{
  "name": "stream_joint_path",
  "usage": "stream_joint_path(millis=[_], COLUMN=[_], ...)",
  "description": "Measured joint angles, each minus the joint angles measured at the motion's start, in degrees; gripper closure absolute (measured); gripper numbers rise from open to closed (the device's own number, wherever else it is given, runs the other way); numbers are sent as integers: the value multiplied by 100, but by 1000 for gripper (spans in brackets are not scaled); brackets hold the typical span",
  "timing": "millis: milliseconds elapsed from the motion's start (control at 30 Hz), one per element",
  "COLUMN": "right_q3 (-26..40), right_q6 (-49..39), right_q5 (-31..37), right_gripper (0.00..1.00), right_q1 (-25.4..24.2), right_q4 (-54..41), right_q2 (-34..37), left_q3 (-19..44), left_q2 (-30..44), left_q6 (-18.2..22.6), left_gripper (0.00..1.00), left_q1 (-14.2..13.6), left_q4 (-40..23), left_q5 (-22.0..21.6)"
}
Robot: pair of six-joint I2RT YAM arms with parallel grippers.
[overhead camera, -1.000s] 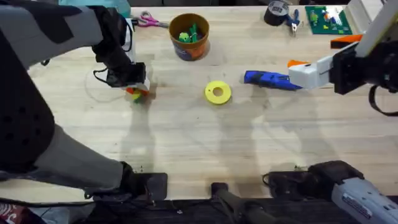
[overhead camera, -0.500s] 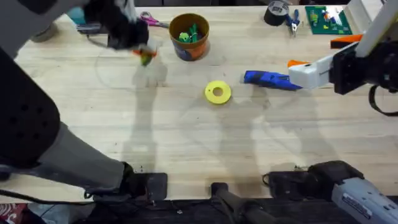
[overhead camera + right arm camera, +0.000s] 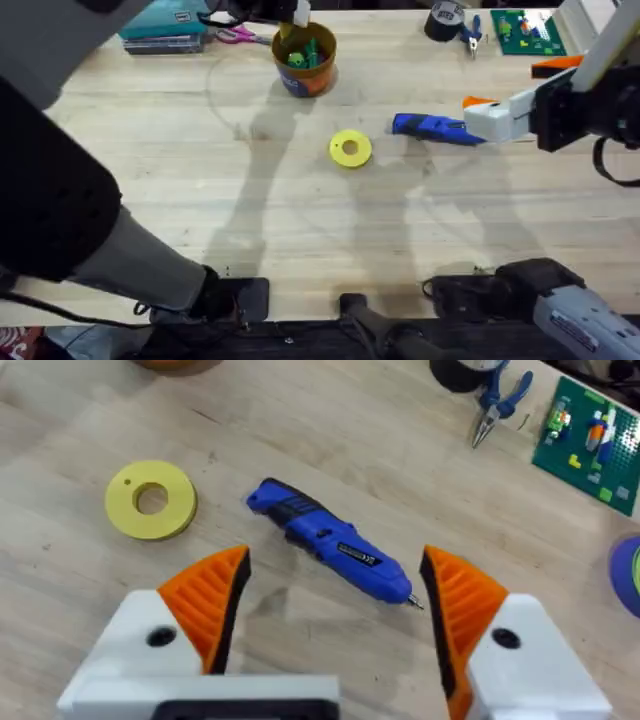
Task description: Pick up the gripper from the table and insert it into the empty holder that is missing its gripper. Then pick up a screw, insert it into the mounting hole, and use the screwdriver to tighten it. Finally, clean up the table by picking up the vegetable and placing it into the bucket.
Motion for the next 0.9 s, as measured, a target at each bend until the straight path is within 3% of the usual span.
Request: stream_joint_path(millis=[200, 267, 433, 467, 700, 900], right_q3=[0, 0, 0, 0, 0, 0], right_q6=[0, 0, 0, 0, 0, 0], right_q5=[1, 2, 2, 2, 0, 2], right_gripper=[6, 6, 5, 5, 6, 4], right_q1=[0, 0, 0, 0, 0, 0], right_q4=[0, 0, 0, 0, 0, 0], right_q2=[0, 0, 0, 0, 0, 0], left_q3=[0, 0, 0, 0, 0, 0], left_q2=[376, 510, 590, 588, 455, -436], left_q6=[-1, 14, 36, 25, 24, 28], left_gripper=[978, 925, 144, 49, 15, 15], left_q1=[3, 3, 3, 3, 52, 278], left_q4=[271, 277, 271, 240, -290, -1286], left_q5=[-21, -36, -40, -38, -51, -58])
